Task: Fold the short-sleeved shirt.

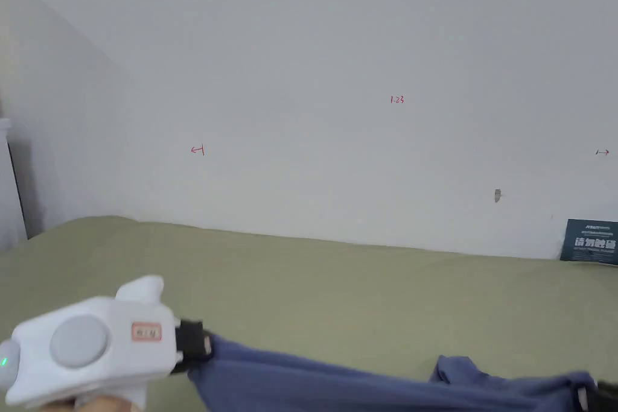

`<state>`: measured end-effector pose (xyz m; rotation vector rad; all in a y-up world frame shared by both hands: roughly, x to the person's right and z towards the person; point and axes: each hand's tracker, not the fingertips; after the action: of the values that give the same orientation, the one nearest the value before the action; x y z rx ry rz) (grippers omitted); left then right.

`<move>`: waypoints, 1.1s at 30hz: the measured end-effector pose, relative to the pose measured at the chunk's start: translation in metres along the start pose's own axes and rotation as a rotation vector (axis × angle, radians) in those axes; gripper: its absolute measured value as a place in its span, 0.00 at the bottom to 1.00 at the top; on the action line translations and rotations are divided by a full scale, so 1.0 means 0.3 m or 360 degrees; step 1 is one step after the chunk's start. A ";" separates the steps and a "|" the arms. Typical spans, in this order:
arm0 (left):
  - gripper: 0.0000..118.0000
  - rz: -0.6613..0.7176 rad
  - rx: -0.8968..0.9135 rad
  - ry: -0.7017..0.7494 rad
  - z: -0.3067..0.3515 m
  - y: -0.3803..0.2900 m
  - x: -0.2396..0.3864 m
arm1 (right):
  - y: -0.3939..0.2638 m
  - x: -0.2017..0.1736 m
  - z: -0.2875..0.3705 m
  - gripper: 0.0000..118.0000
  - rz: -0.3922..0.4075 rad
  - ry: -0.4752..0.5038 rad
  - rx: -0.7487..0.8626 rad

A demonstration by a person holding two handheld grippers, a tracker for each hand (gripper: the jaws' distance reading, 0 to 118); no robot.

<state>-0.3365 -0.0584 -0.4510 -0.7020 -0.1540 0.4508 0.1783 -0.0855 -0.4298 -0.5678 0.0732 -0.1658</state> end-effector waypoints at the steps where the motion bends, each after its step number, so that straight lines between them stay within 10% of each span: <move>1: 0.04 0.0020 -0.0047 -0.0002 0.007 -0.053 -0.027 | -0.056 0.014 0.021 0.04 -0.0006 -0.0011 -0.0045; 22: 0.05 0.0272 -0.0488 0.0228 0.147 -0.619 -0.250 | -0.450 0.078 0.135 0.05 -0.0039 -0.0116 -0.0573; 24: 0.16 0.0275 -0.0490 0.0207 0.156 -0.605 -0.235 | -0.438 0.073 0.150 0.13 -0.0041 -0.0117 -0.0577; 27: 0.87 0.0194 -0.0290 0.0121 0.218 -0.566 -0.189 | -0.390 0.062 0.192 0.68 -0.0043 -0.0089 -0.0545; 33: 0.93 -0.0258 0.0064 0.0077 0.292 -0.470 -0.006 | -0.246 -0.019 0.289 0.68 0.0118 -0.0091 -0.0164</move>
<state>-0.3141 -0.1024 -0.2926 -0.6547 -0.1544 0.2806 0.1726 -0.1000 -0.3168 -0.6713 0.0472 -0.0740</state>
